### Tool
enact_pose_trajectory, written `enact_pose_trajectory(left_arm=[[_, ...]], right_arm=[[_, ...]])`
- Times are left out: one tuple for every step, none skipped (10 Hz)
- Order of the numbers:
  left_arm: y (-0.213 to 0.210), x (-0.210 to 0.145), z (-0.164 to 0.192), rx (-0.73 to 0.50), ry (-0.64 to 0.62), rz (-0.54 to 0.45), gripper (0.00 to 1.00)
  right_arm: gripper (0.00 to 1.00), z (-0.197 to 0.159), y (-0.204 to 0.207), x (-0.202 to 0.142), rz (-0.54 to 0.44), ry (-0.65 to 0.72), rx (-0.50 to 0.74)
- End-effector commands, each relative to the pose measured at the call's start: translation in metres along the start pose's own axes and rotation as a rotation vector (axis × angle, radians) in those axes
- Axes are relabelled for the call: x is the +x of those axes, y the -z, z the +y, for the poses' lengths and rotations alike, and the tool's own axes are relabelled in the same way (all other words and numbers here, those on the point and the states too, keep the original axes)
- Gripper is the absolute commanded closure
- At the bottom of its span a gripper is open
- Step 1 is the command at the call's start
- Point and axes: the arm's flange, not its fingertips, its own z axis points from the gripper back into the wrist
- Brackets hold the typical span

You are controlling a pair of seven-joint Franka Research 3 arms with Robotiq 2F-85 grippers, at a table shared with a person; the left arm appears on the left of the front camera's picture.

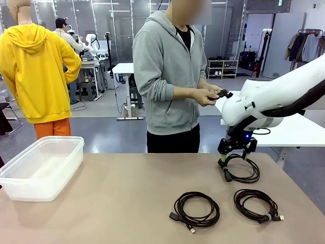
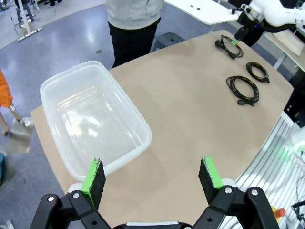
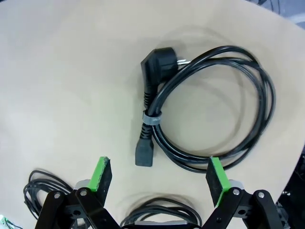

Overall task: Organize and store the cables.
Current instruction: Place the Power Cable into the Organizing box.

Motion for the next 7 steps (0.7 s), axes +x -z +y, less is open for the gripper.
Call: enact_pose_trajectory(left_arm=[[-0.001, 0.0, -0.001, -0.008, 0.013, -0.006, 0.0], [-0.001, 0.0, -0.001, -0.008, 0.013, -0.006, 0.0], [-0.001, 0.0, -0.001, -0.008, 0.013, -0.006, 0.0], [-0.001, 0.0, -0.001, -0.008, 0.013, -0.006, 0.0], [-0.001, 0.0, -0.001, -0.008, 0.013, -0.006, 0.0], [-0.001, 0.0, -0.001, -0.008, 0.013, -0.006, 0.0], [-0.001, 0.0, -0.001, -0.008, 0.013, -0.006, 0.0]], right_arm=[[0.0, 0.012, 0.016, 0.009, 0.038, 0.052, 0.02], [0.0, 0.015, 0.026, 0.01, 0.054, 0.074, 0.007], [0.0, 0.016, 0.033, 0.012, 0.036, 0.103, 0.009], [0.0, 0.016, 0.039, 0.015, 0.025, 0.126, 0.011], [0.0, 0.016, 0.043, 0.017, 0.028, 0.13, 0.009], [0.0, 0.017, 0.045, 0.018, 0.044, 0.132, 0.011], [0.0, 0.017, 0.046, 0.021, 0.044, 0.138, 0.008]])
